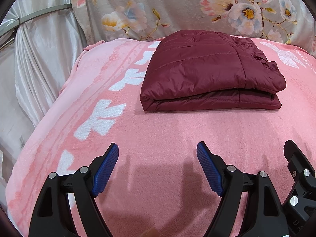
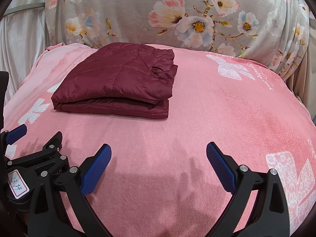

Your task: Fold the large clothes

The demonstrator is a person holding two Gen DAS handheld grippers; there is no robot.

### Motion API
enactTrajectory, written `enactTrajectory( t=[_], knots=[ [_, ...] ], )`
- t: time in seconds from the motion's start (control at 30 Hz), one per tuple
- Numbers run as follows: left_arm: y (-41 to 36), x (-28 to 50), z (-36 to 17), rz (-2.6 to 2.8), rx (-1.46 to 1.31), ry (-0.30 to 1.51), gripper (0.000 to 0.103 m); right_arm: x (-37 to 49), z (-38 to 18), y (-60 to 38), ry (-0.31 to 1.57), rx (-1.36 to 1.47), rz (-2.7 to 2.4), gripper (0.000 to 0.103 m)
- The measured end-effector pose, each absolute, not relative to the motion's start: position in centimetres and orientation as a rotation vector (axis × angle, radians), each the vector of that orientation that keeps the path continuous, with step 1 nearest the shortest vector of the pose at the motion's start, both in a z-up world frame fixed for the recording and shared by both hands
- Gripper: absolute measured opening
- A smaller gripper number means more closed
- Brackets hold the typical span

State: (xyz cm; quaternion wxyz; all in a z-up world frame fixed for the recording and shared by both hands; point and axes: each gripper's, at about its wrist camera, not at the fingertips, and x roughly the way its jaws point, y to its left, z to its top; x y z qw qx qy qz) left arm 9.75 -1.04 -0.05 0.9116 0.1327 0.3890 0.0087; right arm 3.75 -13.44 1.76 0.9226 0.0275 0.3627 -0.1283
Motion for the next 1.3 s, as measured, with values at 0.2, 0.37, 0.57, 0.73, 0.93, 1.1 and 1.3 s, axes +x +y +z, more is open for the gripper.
enactTrajectory(
  t=[0.2,0.37,0.57,0.73,0.93,1.1,1.3],
  knots=[
    [-0.98,9.77,0.05,0.023,0.274,0.798,0.078,3.71,1.74,-13.44,0.741,0.052,-0.265,0.095],
    [-0.95,9.75,0.11,0.02,0.273,0.798,0.077,3.69,1.73,-13.52,0.741,0.053,-0.263,0.095],
    [-1.03,9.62,0.45,0.026,0.273,0.792,0.077,3.71,1.76,-13.5,0.74,0.052,-0.264,0.095],
    [-0.99,9.61,0.41,0.026,0.273,0.792,0.077,3.65,1.73,-13.51,0.739,0.052,-0.264,0.094],
    [-1.09,9.57,0.39,0.026,0.272,0.792,0.076,3.62,1.87,-13.63,0.738,0.05,-0.265,0.094],
    [-1.05,9.59,0.38,0.027,0.273,0.792,0.076,3.59,1.85,-13.61,0.738,0.05,-0.264,0.094],
    [-1.04,9.55,0.39,0.025,0.271,0.791,0.074,3.59,1.83,-13.55,0.737,0.05,-0.264,0.094]
  ],
)
